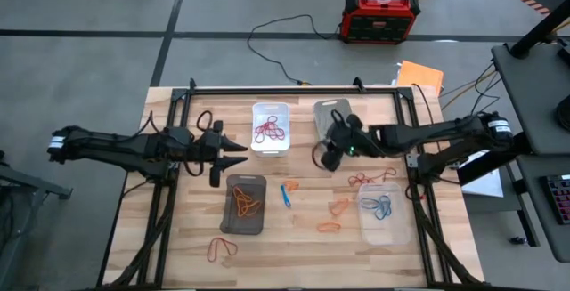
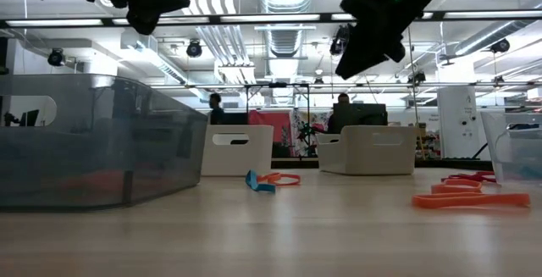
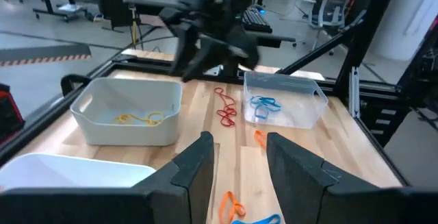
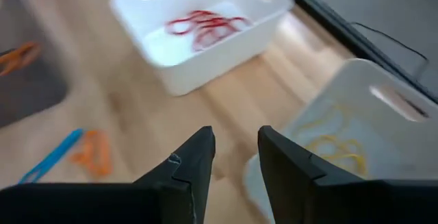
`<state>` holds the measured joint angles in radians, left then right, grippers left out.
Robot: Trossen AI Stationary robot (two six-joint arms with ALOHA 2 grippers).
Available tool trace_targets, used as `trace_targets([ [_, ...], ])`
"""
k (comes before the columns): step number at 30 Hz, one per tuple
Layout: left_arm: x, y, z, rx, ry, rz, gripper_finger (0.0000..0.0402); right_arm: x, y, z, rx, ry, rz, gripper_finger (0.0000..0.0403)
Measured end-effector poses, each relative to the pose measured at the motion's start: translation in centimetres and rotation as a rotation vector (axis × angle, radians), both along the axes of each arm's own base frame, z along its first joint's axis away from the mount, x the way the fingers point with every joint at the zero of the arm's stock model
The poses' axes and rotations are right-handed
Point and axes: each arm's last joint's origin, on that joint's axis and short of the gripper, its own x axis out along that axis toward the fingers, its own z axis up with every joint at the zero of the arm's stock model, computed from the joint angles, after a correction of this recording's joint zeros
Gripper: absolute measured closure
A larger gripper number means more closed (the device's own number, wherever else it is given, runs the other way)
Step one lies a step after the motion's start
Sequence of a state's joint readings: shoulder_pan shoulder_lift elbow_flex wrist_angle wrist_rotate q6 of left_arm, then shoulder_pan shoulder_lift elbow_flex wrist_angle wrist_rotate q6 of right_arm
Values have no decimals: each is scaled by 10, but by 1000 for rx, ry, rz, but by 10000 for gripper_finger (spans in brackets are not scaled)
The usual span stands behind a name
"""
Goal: Sort rubber bands into baskets
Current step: Put the orange rubber band into the black bin
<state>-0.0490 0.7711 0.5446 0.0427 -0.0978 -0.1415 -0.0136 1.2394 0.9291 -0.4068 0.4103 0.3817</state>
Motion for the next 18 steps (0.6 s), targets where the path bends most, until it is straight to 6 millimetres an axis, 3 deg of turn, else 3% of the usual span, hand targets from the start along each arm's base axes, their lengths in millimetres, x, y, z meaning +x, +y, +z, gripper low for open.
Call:
trace_targets([
  [8, 23, -4, -8, -29, -10, -10, 280, -2, 44, 1, 1, -5, 164, 308],
  [18, 48, -7, -13, -43, 17, -17, 280, -7, 72, 4, -83, 3, 328, 312],
])
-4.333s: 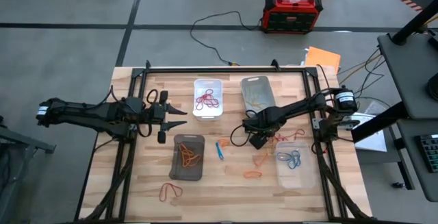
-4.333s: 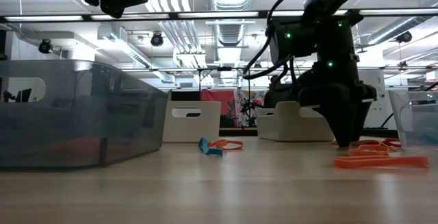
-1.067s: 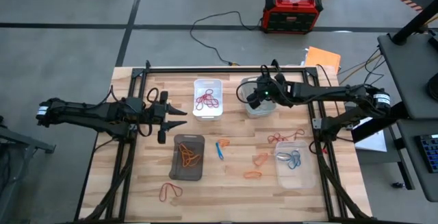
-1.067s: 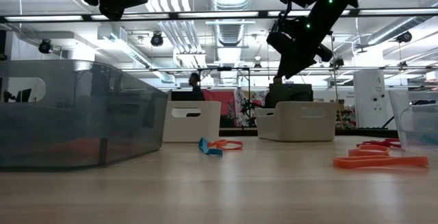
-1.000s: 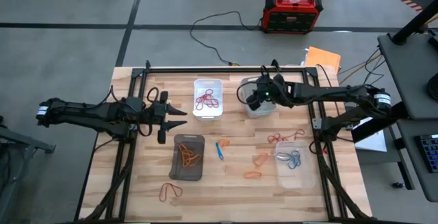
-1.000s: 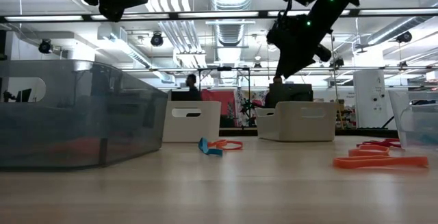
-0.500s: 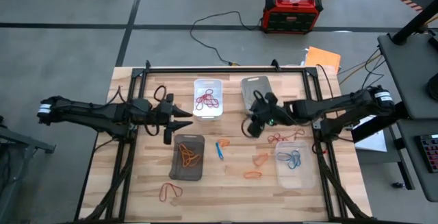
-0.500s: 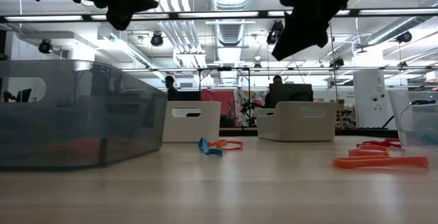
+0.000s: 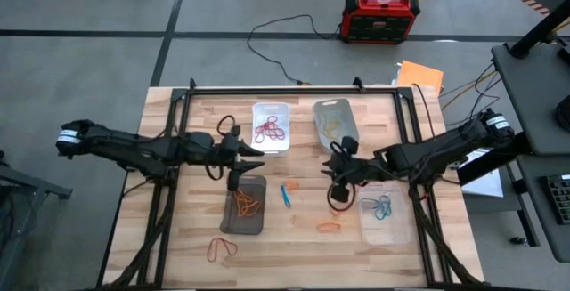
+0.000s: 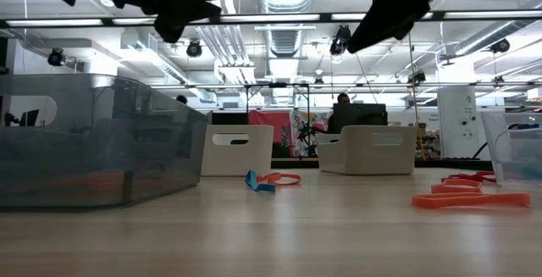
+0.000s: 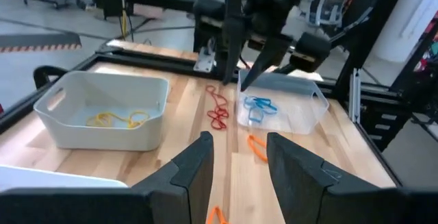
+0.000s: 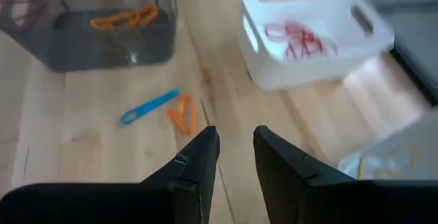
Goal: Sort rubber bands into baskets
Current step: Put the orange rubber band into the black bin
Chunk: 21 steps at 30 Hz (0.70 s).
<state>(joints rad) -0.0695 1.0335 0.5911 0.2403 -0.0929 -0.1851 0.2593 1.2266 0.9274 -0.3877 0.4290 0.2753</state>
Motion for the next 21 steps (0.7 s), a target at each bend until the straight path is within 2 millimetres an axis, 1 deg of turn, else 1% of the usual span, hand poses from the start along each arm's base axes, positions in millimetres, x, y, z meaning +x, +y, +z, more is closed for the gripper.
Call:
trace_targets([
  [3, 18, -5, 2, 15, 71, -18, 281, 3, 2, 1, -71, -56, 32, 308],
  [5, 30, -7, 1, 47, 173, -17, 281, 5, 3, 1, -92, -96, 49, 305],
  [9, 53, -6, -8, 113, 386, 68, 280, 5, 3, -5, -112, -125, 67, 303],
  [11, 64, -8, -16, 151, 460, 57, 281, 4, 4, -9, -110, -129, 74, 304],
  [15, 86, -18, -30, 230, 548, -18, 281, 1, 8, -10, -88, -133, 76, 309],
  [21, 106, -21, -40, 301, 615, -60, 281, -13, 23, 5, -66, -194, 139, 311],
])
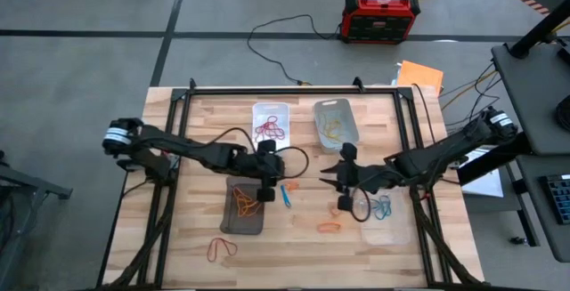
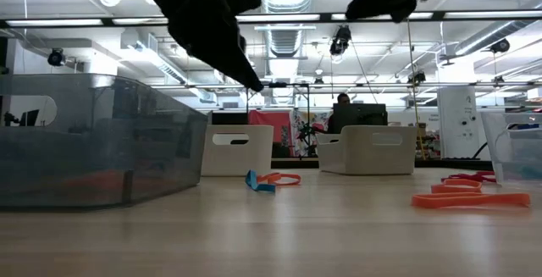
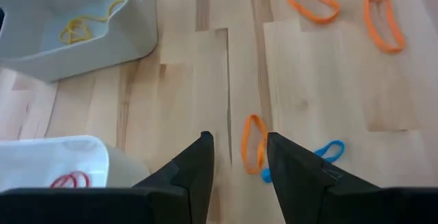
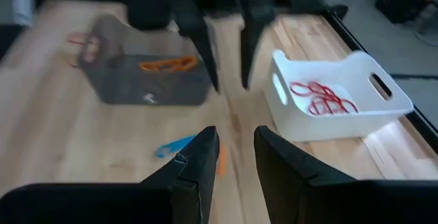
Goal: Sort rubber bands into baskets
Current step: Put the orange rubber band into the black bin
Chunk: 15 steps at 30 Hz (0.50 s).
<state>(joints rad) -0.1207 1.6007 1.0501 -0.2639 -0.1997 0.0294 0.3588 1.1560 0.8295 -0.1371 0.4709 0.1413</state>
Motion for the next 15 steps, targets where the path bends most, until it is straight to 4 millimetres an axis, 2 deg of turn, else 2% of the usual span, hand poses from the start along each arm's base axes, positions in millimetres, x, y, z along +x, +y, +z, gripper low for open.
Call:
trace_targets([
  [6, 18, -4, -13, 15, 60, -97, 280, -13, 9, 14, 25, -61, 49, 304],
  [15, 37, -7, -33, 31, 115, -130, 280, -18, 17, 23, 50, -122, 90, 303],
])
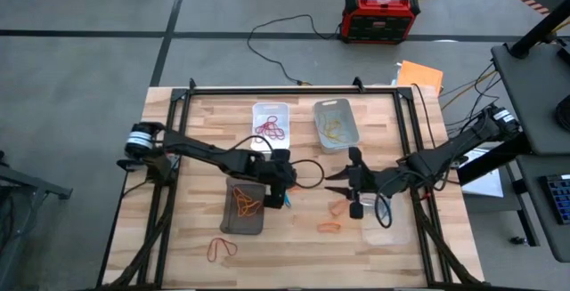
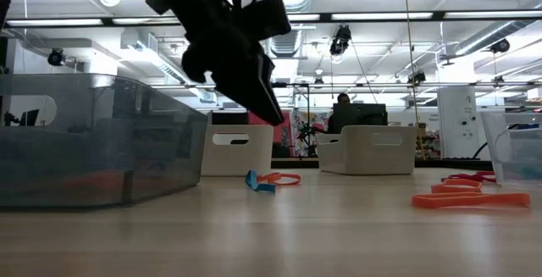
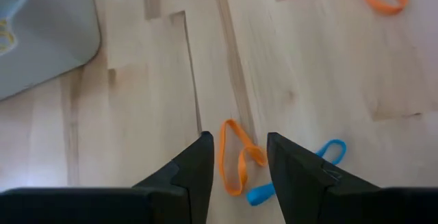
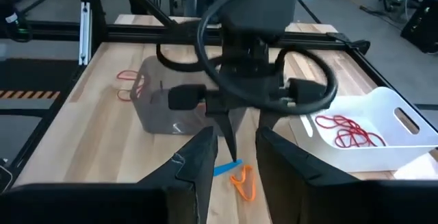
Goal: Sort rubber bands into baskets
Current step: Put the orange rubber band into the black bin
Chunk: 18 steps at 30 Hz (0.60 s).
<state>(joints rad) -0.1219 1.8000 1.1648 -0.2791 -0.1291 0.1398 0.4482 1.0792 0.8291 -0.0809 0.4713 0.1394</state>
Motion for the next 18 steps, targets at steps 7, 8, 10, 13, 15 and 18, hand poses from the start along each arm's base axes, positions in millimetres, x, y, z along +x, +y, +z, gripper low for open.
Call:
trace_targets([
  [7, 2, 0, -13, 4, 40, 1, 280, 0, 1, 0, 2, -3, 4, 291],
  [8, 3, 0, -14, 5, 42, 1, 280, 0, 1, 0, 4, -5, 4, 289],
  [10, 4, 0, -18, 7, 51, 0, 280, 0, 1, 0, 5, -7, 4, 286],
  [13, 5, -1, -24, 11, 62, -4, 280, 0, 1, 0, 6, -8, 3, 282],
  [15, 6, -1, -28, 12, 69, -4, 280, 0, 1, 0, 10, -9, 2, 279],
  [18, 8, -1, -34, 13, 80, -4, 280, 0, 1, 0, 12, -9, 1, 275],
])
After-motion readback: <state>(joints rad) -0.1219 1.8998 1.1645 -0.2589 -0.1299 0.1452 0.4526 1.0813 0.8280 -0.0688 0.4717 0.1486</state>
